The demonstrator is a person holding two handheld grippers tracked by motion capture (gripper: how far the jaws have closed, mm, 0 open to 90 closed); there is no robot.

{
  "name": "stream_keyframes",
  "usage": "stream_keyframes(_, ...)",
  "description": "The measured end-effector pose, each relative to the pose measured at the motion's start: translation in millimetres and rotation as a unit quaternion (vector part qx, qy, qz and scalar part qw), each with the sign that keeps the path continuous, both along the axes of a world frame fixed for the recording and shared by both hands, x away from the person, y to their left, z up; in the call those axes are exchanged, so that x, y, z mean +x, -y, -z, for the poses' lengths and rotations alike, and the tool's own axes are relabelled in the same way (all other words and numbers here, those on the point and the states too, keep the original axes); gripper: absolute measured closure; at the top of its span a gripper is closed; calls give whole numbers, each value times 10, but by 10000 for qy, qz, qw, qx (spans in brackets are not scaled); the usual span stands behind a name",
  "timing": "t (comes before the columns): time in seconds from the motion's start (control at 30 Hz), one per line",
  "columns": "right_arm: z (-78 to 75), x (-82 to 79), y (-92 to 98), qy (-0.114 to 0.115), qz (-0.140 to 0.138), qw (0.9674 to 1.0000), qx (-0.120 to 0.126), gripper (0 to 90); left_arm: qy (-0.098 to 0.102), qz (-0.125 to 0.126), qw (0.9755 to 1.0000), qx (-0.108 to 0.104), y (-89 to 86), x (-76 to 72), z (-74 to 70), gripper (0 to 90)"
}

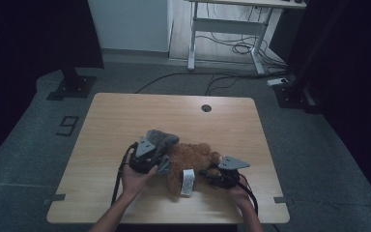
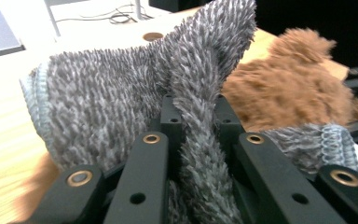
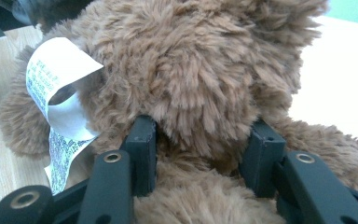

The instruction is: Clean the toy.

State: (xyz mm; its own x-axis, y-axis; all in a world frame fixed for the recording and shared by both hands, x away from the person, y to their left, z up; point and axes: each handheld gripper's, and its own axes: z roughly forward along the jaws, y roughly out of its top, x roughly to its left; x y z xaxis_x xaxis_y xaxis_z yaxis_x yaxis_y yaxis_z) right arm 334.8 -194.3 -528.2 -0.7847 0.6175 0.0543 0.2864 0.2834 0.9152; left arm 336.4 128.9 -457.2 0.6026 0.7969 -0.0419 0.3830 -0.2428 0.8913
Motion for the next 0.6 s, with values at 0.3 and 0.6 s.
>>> stream_keyframes(0.3,16,8,7,-17,27,10000,52,530,-87,-420,9988,-222,-459,-75,138,790)
stream_keyframes(0.6,49,32,30,-114,18,9998,175,528,-763,-752,9942,74,-734,23,571,791)
